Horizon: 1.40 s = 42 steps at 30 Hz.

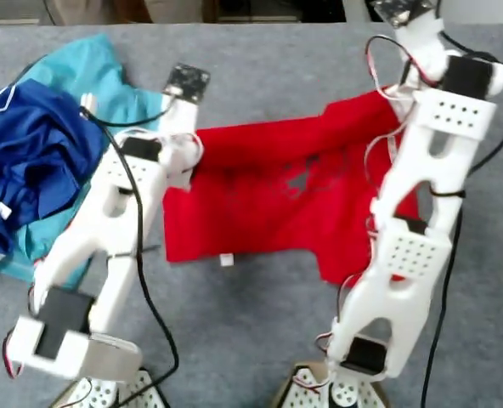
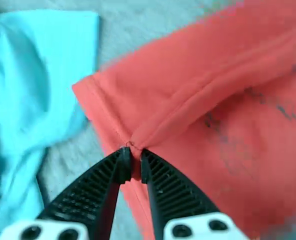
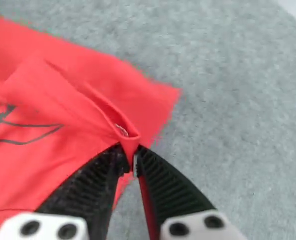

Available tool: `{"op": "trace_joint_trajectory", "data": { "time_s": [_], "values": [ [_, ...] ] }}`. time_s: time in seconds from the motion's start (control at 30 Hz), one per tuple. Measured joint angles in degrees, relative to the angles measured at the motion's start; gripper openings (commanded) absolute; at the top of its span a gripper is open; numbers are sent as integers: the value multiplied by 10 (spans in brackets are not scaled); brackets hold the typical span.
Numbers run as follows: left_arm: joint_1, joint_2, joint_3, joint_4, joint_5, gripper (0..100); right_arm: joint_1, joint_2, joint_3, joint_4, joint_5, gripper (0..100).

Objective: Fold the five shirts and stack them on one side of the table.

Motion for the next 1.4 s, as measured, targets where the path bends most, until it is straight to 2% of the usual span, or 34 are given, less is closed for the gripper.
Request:
{"op": "trace_joint_trajectory", "data": {
  "time_s": [0.07,0.17,0.33,0.5,0.77,0.97,1.13,1.4],
  "values": [
    [16,-41,18,38,-11,19,10,-1,4,0,0,2],
    [32,-86,66,44,-17,19,12,-21,42,0,-2,2],
    [40,-106,168,-21,-19,19,12,-105,172,0,-2,2],
    [33,-110,218,-37,-19,19,13,-204,338,-4,14,2],
    [33,-111,216,25,-47,19,83,-338,657,-142,22,2],
    [31,-164,160,113,-47,19,118,-461,871,-240,48,1],
    [68,-214,172,128,-51,19,122,-568,1038,-309,64,1],
    [58,-224,222,127,-51,19,150,-703,1167,-357,68,2]
  ]
}}
